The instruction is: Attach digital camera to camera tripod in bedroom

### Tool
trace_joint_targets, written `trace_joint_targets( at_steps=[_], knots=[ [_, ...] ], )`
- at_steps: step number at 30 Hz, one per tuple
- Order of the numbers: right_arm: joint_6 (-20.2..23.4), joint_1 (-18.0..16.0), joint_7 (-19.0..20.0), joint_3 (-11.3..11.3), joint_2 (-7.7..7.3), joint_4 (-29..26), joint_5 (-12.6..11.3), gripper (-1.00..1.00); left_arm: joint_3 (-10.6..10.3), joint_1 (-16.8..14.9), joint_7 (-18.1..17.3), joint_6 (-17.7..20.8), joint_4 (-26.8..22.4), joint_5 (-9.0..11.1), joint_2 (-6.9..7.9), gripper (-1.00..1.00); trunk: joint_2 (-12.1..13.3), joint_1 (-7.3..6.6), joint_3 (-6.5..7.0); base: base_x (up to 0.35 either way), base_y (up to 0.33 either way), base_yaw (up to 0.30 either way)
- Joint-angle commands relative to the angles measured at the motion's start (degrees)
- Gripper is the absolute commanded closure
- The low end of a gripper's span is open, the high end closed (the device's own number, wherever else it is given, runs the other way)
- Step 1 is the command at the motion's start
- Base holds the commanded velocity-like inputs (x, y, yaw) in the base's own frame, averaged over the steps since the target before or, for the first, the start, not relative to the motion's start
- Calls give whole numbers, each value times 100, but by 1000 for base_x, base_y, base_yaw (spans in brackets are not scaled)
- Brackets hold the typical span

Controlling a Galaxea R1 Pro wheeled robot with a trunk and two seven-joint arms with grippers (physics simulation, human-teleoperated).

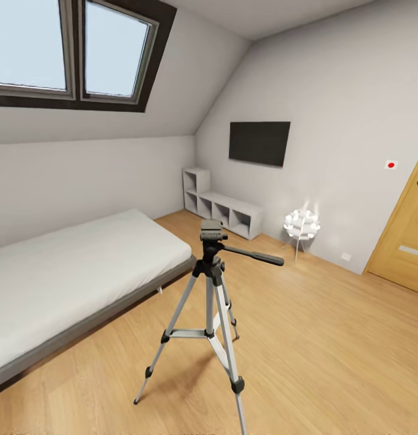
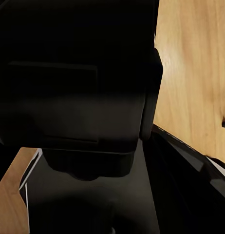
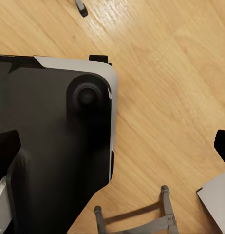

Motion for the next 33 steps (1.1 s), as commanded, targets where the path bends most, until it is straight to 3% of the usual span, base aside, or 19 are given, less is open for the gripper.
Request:
trace_joint_targets(
  at_steps=[1, 33],
  knots=[
    [-26, -7, 2, -48, 2, 12, 56, -100, -39, -5, -6, -16, -7, 27, 1, 100, -13, 3, -22, 0, 0, 0],
    [-38, -7, -33, -70, 10, 12, 59, -100, -47, -5, -6, -19, -24, 16, -1, 100, -13, 3, -316, 0, 0, 0]
  ],
)
